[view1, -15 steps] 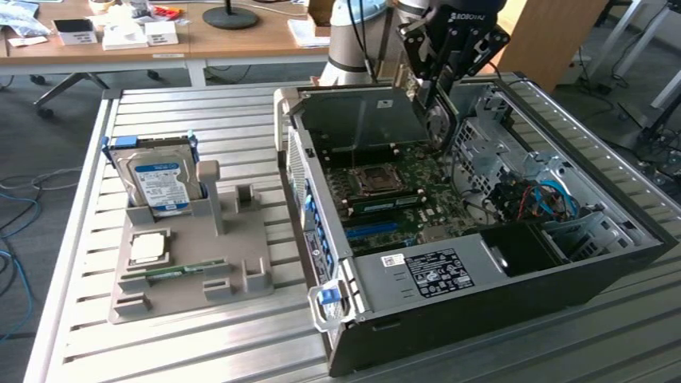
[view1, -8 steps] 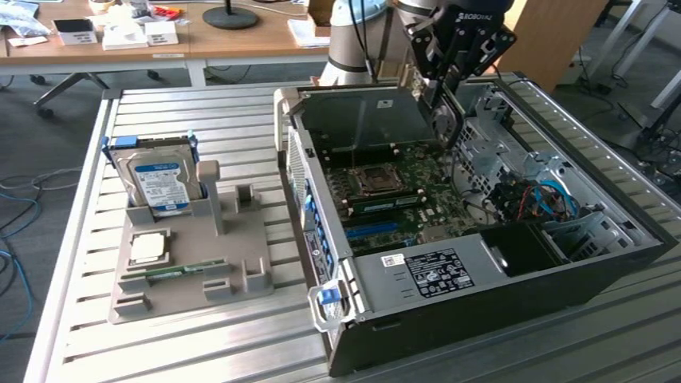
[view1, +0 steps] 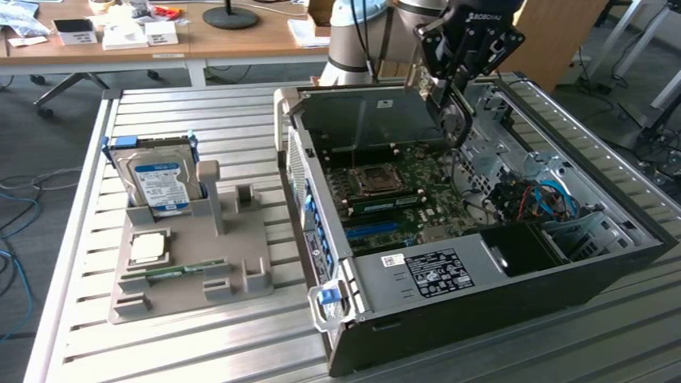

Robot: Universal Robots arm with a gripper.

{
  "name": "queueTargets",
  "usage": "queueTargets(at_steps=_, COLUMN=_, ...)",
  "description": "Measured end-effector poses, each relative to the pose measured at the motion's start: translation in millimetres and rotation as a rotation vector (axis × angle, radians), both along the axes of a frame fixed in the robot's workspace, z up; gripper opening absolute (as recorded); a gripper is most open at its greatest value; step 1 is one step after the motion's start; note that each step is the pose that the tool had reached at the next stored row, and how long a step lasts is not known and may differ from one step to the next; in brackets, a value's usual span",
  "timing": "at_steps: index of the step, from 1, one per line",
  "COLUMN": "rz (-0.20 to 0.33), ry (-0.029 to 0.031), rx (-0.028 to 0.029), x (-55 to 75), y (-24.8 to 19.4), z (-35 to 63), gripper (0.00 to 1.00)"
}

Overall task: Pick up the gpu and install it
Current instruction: 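Pick up the gpu and move the gpu toward the slot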

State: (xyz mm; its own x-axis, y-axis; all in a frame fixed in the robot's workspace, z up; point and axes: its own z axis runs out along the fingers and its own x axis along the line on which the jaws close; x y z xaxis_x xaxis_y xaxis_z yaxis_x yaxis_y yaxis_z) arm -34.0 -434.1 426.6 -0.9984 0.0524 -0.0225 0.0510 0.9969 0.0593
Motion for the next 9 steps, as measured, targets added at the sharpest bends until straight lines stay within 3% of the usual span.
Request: queueTargets(at_steps=9, rz=0.000, ry=0.0000, rx=0.0000, x=18.1, y=0.1, z=0.0, gripper=0.27)
